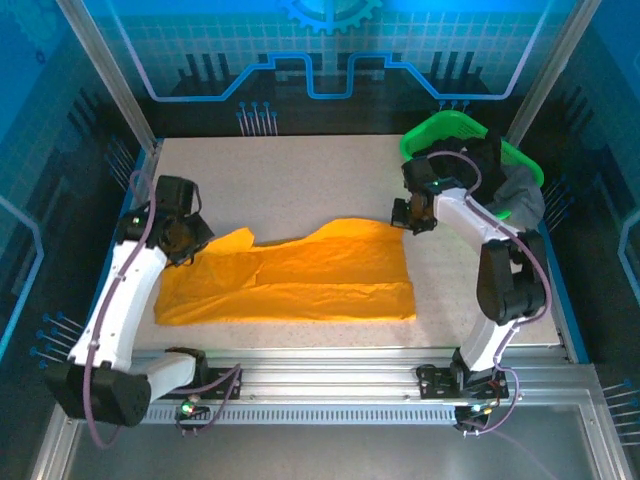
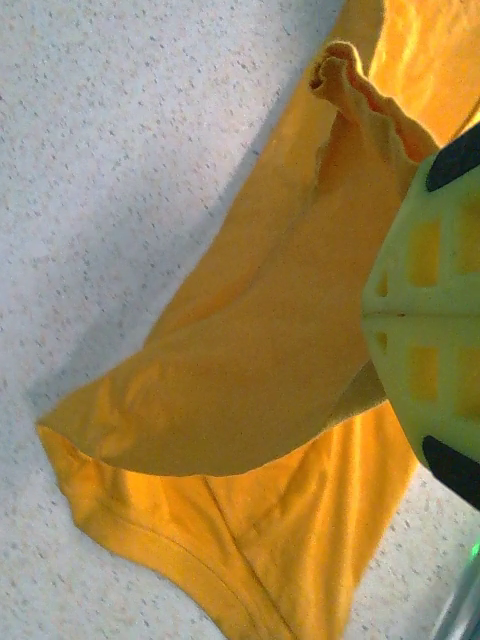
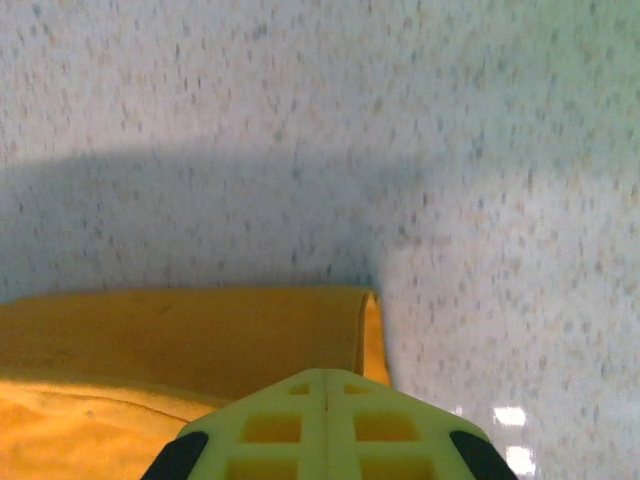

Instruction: Fold and stack the t-shirts

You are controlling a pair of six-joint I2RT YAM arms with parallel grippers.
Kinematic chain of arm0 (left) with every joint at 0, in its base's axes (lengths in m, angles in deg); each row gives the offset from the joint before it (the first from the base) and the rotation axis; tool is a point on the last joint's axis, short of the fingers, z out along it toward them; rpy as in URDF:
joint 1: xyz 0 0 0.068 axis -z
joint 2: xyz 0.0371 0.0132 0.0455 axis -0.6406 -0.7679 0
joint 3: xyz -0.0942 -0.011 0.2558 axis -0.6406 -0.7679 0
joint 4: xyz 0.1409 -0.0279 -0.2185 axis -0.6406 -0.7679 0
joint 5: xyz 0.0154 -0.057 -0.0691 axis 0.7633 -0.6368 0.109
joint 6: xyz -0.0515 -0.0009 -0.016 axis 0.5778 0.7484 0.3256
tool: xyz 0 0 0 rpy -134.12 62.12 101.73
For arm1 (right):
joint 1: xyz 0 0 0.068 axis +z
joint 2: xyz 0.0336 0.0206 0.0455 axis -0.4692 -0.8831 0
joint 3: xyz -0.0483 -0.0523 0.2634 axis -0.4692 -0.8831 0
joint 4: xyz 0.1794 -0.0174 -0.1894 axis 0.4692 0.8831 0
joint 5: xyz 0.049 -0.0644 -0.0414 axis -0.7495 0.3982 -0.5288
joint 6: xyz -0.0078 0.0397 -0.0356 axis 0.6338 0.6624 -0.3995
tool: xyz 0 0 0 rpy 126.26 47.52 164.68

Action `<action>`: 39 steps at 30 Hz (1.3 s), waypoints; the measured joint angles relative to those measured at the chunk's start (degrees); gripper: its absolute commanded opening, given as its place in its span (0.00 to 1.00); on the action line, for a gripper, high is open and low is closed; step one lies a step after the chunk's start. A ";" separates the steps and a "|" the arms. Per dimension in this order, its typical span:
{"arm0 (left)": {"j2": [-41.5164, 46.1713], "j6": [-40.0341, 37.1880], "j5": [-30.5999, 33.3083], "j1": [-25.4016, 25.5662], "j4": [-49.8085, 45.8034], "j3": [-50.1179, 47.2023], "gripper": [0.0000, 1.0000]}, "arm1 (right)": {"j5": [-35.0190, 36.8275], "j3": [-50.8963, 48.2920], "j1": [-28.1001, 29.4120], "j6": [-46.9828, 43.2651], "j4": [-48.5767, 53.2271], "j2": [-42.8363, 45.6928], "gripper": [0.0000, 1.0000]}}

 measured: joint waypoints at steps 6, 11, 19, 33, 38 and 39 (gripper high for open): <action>6.97 3.17 0.11 0.00 -4.46 -7.85 0.00 | 0.02 -8.48 2.69 1.44 0.61 5.79 0.00; 11.04 5.55 0.11 0.00 -6.86 -12.48 0.00 | 0.07 -12.35 3.45 2.36 1.70 7.15 0.00; 12.61 7.04 0.68 0.00 -8.11 -14.60 0.00 | 0.55 -15.21 4.35 3.69 2.84 7.54 0.00; 10.36 4.35 7.04 0.00 -7.52 -11.47 0.00 | 3.45 -15.13 4.31 3.37 4.79 8.79 0.00; 10.86 3.74 7.15 0.00 -7.13 -13.03 0.00 | 3.19 -15.85 4.35 3.63 4.63 8.79 0.00; 11.08 3.74 7.13 0.00 -7.08 -13.90 0.00 | 2.99 -16.39 4.35 3.69 4.59 8.79 0.00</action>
